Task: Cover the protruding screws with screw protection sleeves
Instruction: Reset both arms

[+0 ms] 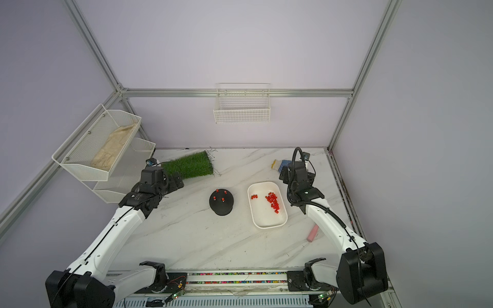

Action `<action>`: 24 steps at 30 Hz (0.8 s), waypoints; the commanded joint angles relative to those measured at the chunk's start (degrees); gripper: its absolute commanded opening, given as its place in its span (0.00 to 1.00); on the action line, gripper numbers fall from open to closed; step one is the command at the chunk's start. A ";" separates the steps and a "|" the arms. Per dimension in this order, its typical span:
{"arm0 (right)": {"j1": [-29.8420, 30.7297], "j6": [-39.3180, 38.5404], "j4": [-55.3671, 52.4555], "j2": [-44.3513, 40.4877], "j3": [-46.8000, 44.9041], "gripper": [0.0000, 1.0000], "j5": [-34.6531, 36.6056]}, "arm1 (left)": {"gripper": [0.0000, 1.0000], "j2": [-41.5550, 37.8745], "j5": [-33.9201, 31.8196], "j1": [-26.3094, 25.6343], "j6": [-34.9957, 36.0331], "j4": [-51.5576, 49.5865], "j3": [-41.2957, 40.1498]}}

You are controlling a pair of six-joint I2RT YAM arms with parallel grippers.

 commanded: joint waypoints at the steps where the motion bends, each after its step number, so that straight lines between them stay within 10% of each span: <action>1: -2.52 0.06 12.53 1.61 -5.68 0.97 11.33 | 1.00 -2.79 -10.61 1.50 8.64 20.62 -11.05; 14: -8.49 -9.65 50.97 20.66 -21.55 0.97 11.82 | 1.00 18.96 -11.71 6.23 17.14 57.97 -25.18; 24: -10.18 -14.97 73.99 27.05 -27.57 0.97 -6.41 | 1.00 25.24 -2.69 5.37 21.62 77.14 -31.40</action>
